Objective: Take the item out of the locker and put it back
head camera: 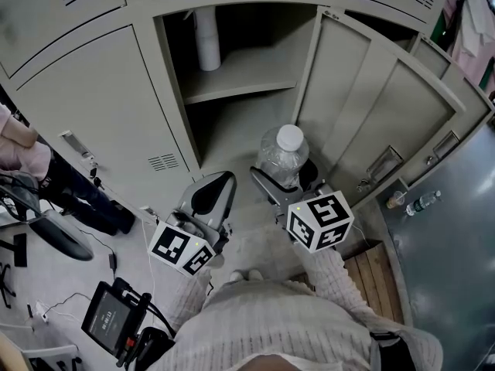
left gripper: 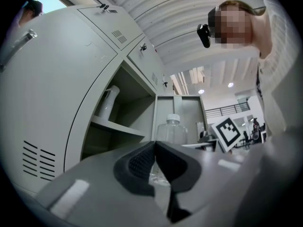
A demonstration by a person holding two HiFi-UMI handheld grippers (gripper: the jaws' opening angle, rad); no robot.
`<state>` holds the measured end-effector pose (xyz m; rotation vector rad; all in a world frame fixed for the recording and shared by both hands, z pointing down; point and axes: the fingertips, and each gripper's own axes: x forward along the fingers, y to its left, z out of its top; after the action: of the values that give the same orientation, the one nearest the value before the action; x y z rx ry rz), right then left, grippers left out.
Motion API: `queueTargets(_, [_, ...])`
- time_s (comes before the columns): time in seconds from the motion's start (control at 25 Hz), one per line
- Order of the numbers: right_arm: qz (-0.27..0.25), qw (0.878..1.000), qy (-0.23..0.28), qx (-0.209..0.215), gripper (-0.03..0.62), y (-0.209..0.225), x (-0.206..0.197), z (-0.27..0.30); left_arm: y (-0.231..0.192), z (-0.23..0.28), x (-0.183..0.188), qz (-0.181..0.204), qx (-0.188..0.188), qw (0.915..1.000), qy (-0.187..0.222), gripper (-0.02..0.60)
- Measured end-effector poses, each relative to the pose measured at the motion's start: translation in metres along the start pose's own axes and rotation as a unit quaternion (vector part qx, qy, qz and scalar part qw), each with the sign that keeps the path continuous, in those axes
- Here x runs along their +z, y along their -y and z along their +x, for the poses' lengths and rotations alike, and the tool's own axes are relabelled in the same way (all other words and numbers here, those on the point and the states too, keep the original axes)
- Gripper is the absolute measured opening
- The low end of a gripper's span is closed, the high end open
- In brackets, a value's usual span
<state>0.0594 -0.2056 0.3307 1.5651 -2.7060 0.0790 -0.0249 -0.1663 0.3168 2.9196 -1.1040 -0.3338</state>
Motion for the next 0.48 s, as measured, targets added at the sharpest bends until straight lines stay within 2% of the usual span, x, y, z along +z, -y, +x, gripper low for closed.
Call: queueTargets(0.48, [0.004,1.000,-0.008,-0.004,0.426,0.0004,-0.0048,0.0032,-0.0029,-0.0008,-0.0054,-0.012,-0.001,0.9999,-0.003,0.009])
